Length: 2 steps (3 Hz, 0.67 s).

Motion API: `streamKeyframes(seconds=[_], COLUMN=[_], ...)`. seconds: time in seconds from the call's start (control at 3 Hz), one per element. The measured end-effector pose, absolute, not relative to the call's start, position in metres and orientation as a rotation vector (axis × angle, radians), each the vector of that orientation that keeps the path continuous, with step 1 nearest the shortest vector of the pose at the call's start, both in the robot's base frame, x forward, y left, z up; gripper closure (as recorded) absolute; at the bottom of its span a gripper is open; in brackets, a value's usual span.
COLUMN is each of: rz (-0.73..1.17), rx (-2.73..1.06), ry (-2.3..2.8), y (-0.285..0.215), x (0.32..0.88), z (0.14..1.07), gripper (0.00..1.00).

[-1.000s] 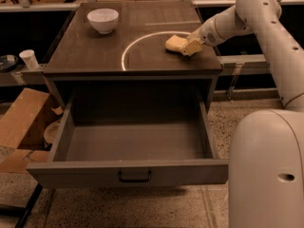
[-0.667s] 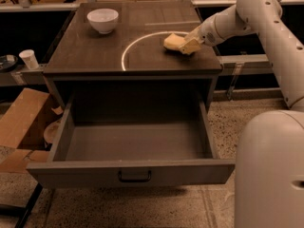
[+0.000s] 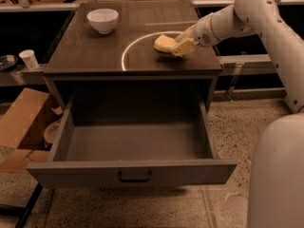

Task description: Place sponge into top drawer

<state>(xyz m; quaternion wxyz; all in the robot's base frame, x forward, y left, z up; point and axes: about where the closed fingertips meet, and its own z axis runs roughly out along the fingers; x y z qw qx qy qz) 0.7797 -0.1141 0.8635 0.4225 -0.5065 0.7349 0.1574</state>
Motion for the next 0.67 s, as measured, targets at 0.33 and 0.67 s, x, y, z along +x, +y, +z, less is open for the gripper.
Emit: streamKeyframes(seconds=[0.33, 0.67], rz=[0.425, 0.405], rx=[-1.289, -1.353], ry=[1.814, 1.72], y=[-0.105, -0.095], x=[0.772, 0.742], z=[0.861, 0.882], gripper=[1.0, 1.0])
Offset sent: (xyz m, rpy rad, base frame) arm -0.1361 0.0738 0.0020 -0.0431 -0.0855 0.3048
